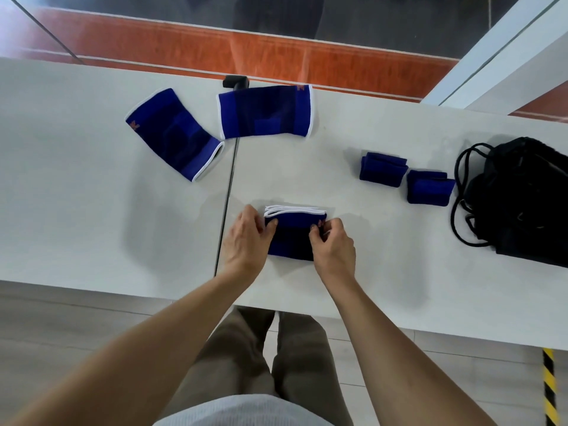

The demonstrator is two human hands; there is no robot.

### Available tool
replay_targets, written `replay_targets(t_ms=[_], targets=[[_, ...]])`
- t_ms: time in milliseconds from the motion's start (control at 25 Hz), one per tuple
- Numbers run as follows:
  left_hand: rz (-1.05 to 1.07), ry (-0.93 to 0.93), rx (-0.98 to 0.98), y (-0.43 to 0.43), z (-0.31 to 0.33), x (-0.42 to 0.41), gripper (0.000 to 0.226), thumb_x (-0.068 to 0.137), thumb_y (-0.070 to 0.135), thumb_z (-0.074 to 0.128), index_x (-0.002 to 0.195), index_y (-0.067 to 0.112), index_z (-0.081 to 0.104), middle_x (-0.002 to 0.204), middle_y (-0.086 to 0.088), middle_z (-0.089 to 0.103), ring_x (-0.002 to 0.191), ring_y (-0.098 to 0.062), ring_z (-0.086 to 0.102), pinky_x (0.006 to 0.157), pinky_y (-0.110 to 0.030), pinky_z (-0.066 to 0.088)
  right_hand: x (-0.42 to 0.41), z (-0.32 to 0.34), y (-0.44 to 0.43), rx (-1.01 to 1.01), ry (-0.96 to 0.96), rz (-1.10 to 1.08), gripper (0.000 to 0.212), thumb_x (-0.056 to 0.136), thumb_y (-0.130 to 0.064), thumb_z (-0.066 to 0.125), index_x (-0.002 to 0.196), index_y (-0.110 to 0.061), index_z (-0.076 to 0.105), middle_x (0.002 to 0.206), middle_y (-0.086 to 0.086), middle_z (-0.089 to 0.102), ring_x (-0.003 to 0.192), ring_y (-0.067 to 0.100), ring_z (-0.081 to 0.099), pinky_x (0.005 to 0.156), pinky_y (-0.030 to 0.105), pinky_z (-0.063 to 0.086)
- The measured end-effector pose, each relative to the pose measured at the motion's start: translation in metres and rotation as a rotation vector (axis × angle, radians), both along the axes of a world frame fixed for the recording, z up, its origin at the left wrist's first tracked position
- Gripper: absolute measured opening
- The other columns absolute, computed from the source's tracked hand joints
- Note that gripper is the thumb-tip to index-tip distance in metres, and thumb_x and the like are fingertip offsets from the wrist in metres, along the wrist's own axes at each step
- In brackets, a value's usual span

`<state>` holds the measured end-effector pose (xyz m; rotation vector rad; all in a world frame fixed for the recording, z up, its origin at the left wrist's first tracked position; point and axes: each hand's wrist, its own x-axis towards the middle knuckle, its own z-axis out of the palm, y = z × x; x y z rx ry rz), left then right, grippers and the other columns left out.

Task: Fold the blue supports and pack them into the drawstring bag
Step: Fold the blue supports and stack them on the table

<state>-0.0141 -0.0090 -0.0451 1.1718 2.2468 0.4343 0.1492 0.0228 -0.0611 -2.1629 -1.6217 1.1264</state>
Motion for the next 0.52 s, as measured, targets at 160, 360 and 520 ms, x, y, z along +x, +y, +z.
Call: replay_targets(t_ms=[160, 360, 520], targets=[[-0.527, 0.289, 0.268, -0.022, -0.011, -0.005, 0.034, 0.095, 0.031, 0.062, 0.126, 0.015, 0.058, 0.138, -0.006, 0.055, 0.122, -0.03, 0.052, 0.1, -0.04, 0.042, 0.0, 0.001, -0.003, 0.028, 0.063, -0.062, 0.027, 0.096, -0.039, 0.059, 0.101, -0.016, 0.046, 0.085, 0.001, 0.065, 0.074, 0.022, 0.064, 0.062, 0.038, 0.052], [-0.605, 0.276, 0.005, -0.03, -0.024, -0.004, 0.061, 0.104, 0.037, 0.041, 0.159, 0.03, 0.016, 0.168, 0.004, 0.005, 0.154, -0.03, 0.012, 0.12, -0.042, 0.02, 0.003, 0.003, -0.017, 0.492, -0.224, 0.261, 0.018, 0.089, -0.016, 0.068, 0.102, -0.015, 0.056, 0.102, 0.004, 0.059, 0.091, 0.022, 0.055, 0.082, 0.034, 0.043], [-0.662, 0.247, -0.057, -0.018, -0.024, -0.007, 0.065, 0.105, 0.04, 0.035, 0.158, 0.038, -0.002, 0.167, 0.008, -0.013, 0.154, -0.027, -0.005, 0.124, -0.039, 0.005, 0.012, -0.014, -0.046, 0.413, -0.238, 0.541, 0.055, 0.099, -0.019, 0.059, 0.151, -0.019, 0.043, 0.151, 0.003, 0.048, 0.138, 0.02, 0.045, 0.117, 0.039, 0.035]])
